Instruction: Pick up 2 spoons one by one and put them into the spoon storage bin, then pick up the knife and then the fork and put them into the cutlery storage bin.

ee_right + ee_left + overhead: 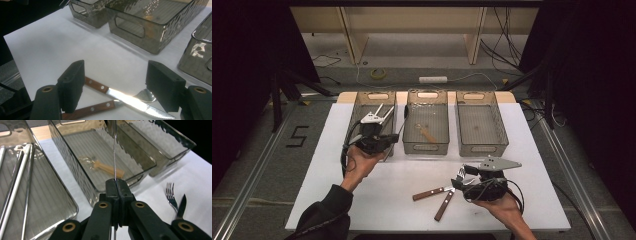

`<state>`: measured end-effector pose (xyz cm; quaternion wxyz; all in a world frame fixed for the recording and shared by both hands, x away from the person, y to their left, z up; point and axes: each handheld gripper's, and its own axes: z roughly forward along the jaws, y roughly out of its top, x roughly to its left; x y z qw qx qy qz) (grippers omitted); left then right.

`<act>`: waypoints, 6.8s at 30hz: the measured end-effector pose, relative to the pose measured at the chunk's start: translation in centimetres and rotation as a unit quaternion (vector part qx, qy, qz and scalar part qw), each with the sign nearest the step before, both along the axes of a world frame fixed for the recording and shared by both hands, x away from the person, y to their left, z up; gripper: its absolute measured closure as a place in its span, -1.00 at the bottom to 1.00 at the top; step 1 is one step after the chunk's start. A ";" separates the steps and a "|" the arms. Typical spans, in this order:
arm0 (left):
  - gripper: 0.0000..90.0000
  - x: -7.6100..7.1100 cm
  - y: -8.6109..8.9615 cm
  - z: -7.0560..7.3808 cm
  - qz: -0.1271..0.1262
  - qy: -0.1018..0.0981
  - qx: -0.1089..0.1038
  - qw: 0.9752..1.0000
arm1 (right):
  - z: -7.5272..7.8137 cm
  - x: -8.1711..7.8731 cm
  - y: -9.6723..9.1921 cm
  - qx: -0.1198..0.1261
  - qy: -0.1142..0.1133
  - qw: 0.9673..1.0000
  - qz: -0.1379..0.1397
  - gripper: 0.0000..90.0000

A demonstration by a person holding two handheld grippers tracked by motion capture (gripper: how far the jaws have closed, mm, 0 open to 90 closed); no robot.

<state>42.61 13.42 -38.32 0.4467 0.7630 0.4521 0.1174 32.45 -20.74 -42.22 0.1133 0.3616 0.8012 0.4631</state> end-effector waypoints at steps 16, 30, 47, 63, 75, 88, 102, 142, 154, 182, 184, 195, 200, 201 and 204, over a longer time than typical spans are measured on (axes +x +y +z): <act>0.98 3.2 -2.1 0.3 0.005 -0.005 -0.015 1.000 | 0.0 -0.1 0.2 0.001 0.000 1.000 0.005 -0.29; 0.98 7.1 -3.6 -0.6 0.031 0.001 -0.028 0.999 | -0.3 0.1 0.1 0.000 0.005 1.000 0.009 -0.29; 0.97 9.4 -5.2 -1.6 0.047 0.012 -0.019 0.999 | -0.4 0.0 0.3 -0.002 0.007 1.000 0.017 -0.29; 0.54 9.6 -5.7 -2.5 0.058 0.031 -0.027 0.997 | -0.5 -0.1 0.7 -0.001 0.009 1.000 0.021 -0.29; -0.27 4.0 -2.5 0.1 0.024 0.027 -0.054 0.998 | -0.8 -0.4 1.7 -0.012 0.012 0.999 0.030 -0.24; -0.50 -3.2 1.1 -0.2 -0.008 -0.029 -0.092 0.995 | -2.1 -0.3 4.6 -0.047 0.032 0.997 0.058 0.03; -0.58 -7.6 2.9 -2.0 -0.023 -0.072 -0.075 0.994 | -2.6 1.1 6.7 -0.052 0.035 0.996 0.059 0.52; -0.58 -10.8 4.7 -3.2 -0.021 -0.078 -0.072 0.994 | -5.1 3.1 10.5 -0.109 0.066 0.988 0.086 1.00; -0.58 -11.0 4.8 -3.1 -0.018 -0.084 -0.073 0.994 | -5.8 3.3 11.3 -0.127 0.078 0.984 0.094 1.00; -0.58 -11.3 4.7 -3.1 -0.020 -0.087 -0.067 0.994 | -5.9 3.5 11.9 -0.144 0.115 0.977 0.106 1.00; -0.58 -11.2 4.6 -3.1 -0.021 -0.087 -0.065 0.994 | -5.8 3.5 11.8 -0.145 0.121 0.976 0.110 1.00; -0.58 -11.5 4.5 -3.1 -0.026 -0.091 -0.061 0.994 | -5.4 2.5 10.8 -0.168 0.150 0.964 0.145 1.00; -0.58 -11.6 4.5 -3.1 -0.028 -0.089 -0.059 0.994 | -5.2 2.1 10.2 -0.180 0.160 0.958 0.155 1.00; -0.58 -11.6 4.5 -3.1 -0.028 -0.090 -0.059 0.994 | -5.2 2.0 10.0 -0.181 0.160 0.958 0.158 1.00; -0.58 -11.6 4.5 -3.1 -0.027 -0.090 -0.060 0.994 | -5.0 1.8 9.5 -0.189 0.167 0.954 0.163 1.00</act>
